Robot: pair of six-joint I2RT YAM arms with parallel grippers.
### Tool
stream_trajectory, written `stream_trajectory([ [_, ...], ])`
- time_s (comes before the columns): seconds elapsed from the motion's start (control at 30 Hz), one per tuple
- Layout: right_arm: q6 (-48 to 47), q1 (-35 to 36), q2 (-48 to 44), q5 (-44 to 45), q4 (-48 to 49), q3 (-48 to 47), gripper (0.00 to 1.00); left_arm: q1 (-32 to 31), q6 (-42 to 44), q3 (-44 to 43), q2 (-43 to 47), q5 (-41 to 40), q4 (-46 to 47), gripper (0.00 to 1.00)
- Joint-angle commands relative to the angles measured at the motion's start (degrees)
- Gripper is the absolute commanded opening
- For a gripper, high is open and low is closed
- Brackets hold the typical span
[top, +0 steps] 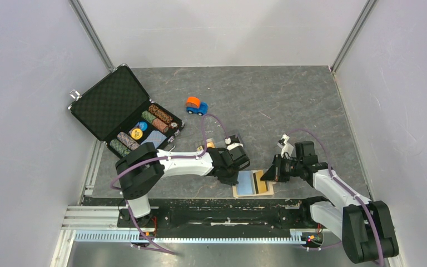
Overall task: Put the credit cards into the card holder
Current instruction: Insert the credit card into the card holder.
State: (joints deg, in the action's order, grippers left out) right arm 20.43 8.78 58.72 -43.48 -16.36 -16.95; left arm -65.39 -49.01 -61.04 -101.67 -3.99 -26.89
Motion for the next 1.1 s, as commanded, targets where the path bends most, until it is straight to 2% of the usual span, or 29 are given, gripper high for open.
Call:
stream_trajectory([
  [0.0,-0.20,0.10,-2.15,0.82,0.18,-1.55,0.00,-0.46,2.61,0.48,-2.59,-2.99,-4.45,0.24],
  [0.37,-0.77,0.10,-2.60,1.30,-0.27,-1.66,0.00,-0.59,2.69,0.04,-3.44,-2.70,-4.92,0.25],
  [0.8,2.14,0.10,0.12,-1.67,6.19,0.31,0.00,-0.75,2.87,0.22,-3.63,-2.71,-4.92,0.24],
  [1.07,6.62,0.10,1.15,-4.03,13.60,5.32,0.00,-0.79,2.85,0.21,-3.89,-2.47,-4.95,0.23],
])
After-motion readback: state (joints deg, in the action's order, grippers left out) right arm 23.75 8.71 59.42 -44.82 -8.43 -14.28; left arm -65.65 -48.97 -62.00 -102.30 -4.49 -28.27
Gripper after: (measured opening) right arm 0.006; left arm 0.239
